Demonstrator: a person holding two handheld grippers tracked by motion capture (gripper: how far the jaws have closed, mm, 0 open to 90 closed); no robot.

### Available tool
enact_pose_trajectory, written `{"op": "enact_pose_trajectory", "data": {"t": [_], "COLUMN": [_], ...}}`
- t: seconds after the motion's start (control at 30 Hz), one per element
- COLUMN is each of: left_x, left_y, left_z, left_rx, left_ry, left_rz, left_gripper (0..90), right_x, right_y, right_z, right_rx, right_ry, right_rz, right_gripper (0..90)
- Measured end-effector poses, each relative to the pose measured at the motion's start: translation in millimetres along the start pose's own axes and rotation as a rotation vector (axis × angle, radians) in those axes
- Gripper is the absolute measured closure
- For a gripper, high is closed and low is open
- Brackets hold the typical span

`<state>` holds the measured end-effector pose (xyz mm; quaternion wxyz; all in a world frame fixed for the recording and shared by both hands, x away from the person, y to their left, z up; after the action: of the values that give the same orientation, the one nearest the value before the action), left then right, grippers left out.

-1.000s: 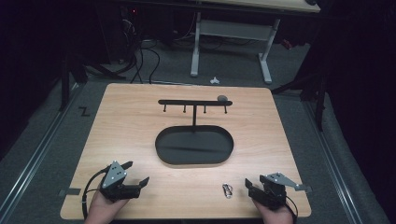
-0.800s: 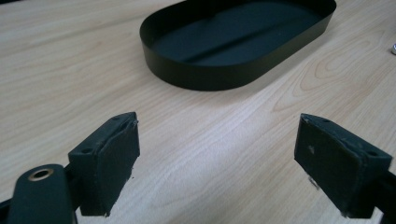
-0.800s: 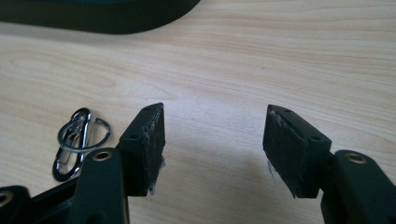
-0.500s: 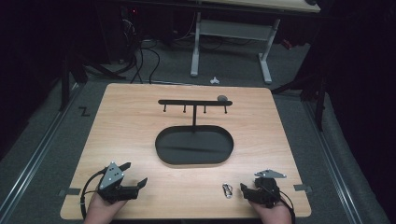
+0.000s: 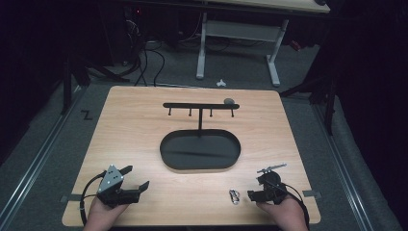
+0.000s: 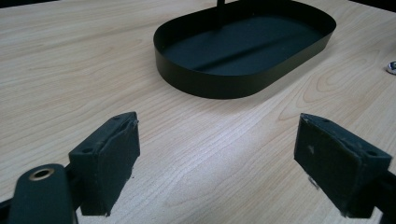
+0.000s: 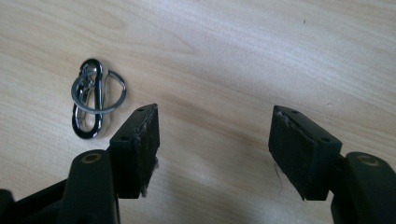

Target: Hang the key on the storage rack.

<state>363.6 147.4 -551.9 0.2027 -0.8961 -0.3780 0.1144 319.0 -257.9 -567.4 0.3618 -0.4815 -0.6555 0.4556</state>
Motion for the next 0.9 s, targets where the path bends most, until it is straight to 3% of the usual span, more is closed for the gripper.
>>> {"op": "enact_pose_trajectory", "data": {"t": [0.1, 0.27, 0.5, 0.63, 0.9], "left_x": [-1.0, -1.2, -1.3, -1.2, -0.9], "left_y": [1.1, 2.1, 3.9, 3.5, 2.9], "left_z": [-0.4, -0.6, 0.2, -0.2, -1.0], "left_rx": [0.001, 0.004, 0.013, 0.010, 0.004], "left_ry": [0.001, 0.004, 0.007, 0.005, 0.001], "left_rz": [0.002, 0.002, 0.004, 0.003, 0.009], "left_gripper": [14.7, 14.8, 14.8, 14.8, 14.9], "right_x": [0.7, 11.2, 32.8, 48.1, 58.4], "right_y": [-1.0, -5.6, -7.7, -0.9, 9.0], "right_z": [3.7, 3.2, 2.1, 0.2, -6.4], "right_rx": [0.064, 0.109, 0.144, 0.140, 0.151], "right_ry": [-0.028, -0.066, -0.098, -0.166, -0.164], "right_rz": [0.016, 0.005, -0.037, -0.036, -0.049], "right_gripper": [35.1, 38.5, 49.4, 59.1, 49.7]}}
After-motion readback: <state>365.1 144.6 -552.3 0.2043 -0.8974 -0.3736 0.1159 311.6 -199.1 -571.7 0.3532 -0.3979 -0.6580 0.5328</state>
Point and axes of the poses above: each handheld gripper's, and its own axes: y roughly forward along the jaws, z roughly out of its underside, x roughly to its left, the point moved 9 cm from there along y, roughly forward along the jaws
